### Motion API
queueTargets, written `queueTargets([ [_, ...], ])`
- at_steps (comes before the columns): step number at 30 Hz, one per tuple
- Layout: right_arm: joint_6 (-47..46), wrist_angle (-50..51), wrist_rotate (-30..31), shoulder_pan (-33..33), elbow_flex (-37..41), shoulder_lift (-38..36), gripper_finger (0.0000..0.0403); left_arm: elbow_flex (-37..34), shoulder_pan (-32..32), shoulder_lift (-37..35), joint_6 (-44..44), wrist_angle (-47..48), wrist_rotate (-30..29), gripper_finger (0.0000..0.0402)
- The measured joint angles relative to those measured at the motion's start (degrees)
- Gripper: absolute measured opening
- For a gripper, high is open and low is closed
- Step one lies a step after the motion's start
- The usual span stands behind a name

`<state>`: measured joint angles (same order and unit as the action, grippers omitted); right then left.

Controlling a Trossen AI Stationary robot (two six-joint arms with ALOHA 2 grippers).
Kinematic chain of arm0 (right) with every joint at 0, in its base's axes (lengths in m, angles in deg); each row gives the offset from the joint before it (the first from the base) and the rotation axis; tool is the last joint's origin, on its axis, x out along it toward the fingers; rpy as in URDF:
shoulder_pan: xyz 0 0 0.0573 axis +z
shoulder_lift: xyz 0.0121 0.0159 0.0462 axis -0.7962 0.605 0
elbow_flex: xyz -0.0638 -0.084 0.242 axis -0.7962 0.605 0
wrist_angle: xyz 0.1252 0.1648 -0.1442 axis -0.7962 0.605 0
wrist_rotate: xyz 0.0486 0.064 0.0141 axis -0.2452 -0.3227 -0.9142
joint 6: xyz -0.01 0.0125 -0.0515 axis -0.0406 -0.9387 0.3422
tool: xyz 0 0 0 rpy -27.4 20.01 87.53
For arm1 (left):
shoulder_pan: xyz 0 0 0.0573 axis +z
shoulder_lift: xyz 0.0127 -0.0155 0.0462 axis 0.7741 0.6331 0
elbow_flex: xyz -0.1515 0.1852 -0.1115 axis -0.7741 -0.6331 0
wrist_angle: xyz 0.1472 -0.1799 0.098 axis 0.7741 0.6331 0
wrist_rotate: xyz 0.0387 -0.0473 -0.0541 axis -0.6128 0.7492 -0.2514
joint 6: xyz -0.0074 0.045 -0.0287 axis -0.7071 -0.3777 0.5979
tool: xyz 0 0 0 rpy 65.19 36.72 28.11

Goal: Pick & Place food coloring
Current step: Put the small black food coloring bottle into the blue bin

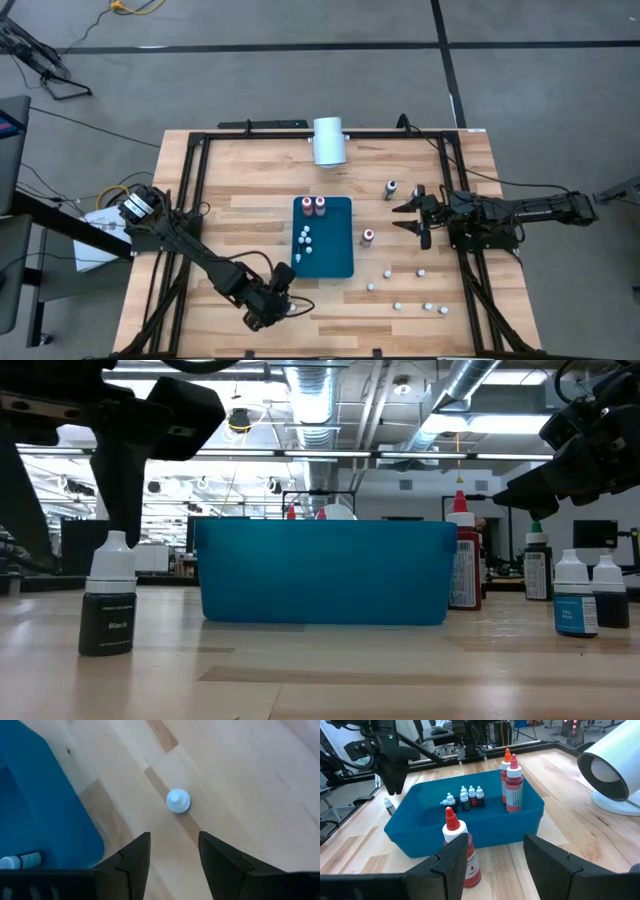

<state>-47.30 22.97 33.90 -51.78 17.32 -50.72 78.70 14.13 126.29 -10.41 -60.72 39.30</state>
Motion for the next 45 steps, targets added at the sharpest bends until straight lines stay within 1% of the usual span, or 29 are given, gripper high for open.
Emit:
queueTargets([
  [5,0.0,0.0,0.0,0.0,0.0,0.0,0.0184,1.7,0.0,0.0,-2.2,2.4,0.3,0.0159],
  [8,0.0,0.0,0.0,0.0,0.0,0.0,0.0184,3.7,0.0,0.8,-2.7,5.5,0.3,0.0159],
  [15,0.0,-0.1,0.0,0.0,0.0,0.0,0.0184,15.0,-0.2,7.0,-7.8,14.8,0.1,0.0159],
  [18,0.0,0.0,0.0,0.0,0.0,0.0,0.0184,17.6,-0.2,8.4,-9.5,17.7,-0.1,0.0159],
  [25,0.0,0.0,0.0,0.0,0.0,0.0,0.0184,18.1,-0.2,9.6,-9.7,19.0,0.5,0.0159],
  [32,0.0,0.0,0.0,0.0,0.0,0.0,0.0184,18.3,-0.2,10.1,-11.5,18.2,-0.1,0.0159],
  [39,0.0,0.0,0.0,0.0,0.0,0.0,0.0184,20.7,-0.2,10.1,-11.7,20.8,-0.9,0.0159],
  [45,0.0,0.0,0.0,0.0,0.0,0.0,0.0184,20.8,-0.2,10.1,-12.8,20.7,-1.6,0.0159],
])
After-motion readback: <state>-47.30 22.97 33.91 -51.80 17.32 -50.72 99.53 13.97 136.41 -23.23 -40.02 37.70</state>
